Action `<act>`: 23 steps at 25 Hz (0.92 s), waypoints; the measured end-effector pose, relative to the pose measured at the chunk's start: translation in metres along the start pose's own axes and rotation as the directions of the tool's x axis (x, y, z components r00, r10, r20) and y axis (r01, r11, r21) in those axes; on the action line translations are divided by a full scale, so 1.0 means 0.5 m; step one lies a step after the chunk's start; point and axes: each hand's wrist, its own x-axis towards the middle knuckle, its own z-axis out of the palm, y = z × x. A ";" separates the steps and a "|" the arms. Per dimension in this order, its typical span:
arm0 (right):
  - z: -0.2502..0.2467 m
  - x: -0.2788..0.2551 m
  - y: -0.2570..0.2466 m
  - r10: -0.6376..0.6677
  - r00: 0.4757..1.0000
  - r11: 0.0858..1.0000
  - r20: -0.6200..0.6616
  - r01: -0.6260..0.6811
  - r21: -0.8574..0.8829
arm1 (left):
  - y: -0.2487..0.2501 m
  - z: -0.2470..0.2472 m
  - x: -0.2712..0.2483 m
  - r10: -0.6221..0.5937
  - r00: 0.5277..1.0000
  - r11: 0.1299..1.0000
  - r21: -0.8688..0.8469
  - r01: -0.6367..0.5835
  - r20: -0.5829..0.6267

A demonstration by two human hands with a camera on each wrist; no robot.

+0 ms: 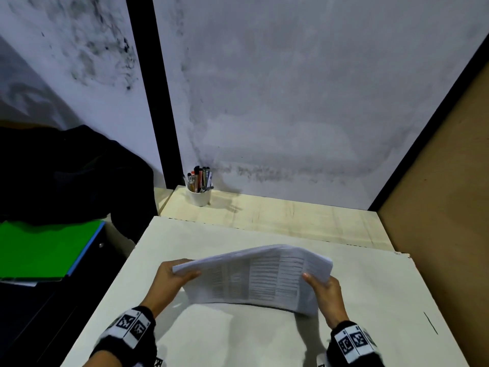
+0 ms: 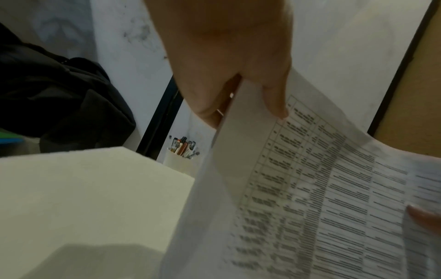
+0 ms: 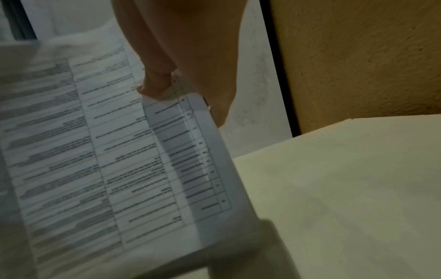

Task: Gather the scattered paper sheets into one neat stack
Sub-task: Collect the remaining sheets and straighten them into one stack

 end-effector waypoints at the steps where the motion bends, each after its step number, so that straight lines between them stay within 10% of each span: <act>1: -0.003 0.001 -0.021 -0.052 0.999 0.998 -0.008 0.052 -0.028 | 0.006 -0.010 0.004 0.032 0.999 0.999 0.037 -0.031 -0.008; 4: -0.006 0.001 -0.118 -0.326 0.943 0.923 0.061 0.332 -0.197 | 0.030 -0.036 0.019 0.126 0.989 0.974 0.199 -0.109 -0.077; 9: 0.011 -0.023 -0.278 -0.624 0.610 0.403 0.489 0.786 -0.468 | 0.101 0.015 0.031 0.238 0.958 0.891 0.356 -0.281 0.159; 14: 0.051 -0.054 -0.347 -0.502 0.622 0.137 0.601 0.744 -0.655 | 0.134 0.108 0.047 0.357 0.908 0.870 0.275 -0.409 0.222; 18: -0.030 -0.018 -0.333 -0.473 0.771 0.360 0.426 0.611 -0.705 | 0.139 0.113 0.045 0.423 0.887 0.860 0.227 -0.457 0.185; 21: -0.082 0.008 -0.298 -0.469 0.839 0.794 0.277 0.537 -0.283 | 0.152 0.114 0.043 0.412 0.894 0.887 0.148 -0.438 0.175; 23: -0.096 0.017 -0.272 -0.484 0.861 0.874 0.154 0.484 0.039 | 0.155 0.122 0.040 0.413 0.893 0.889 0.134 -0.438 0.176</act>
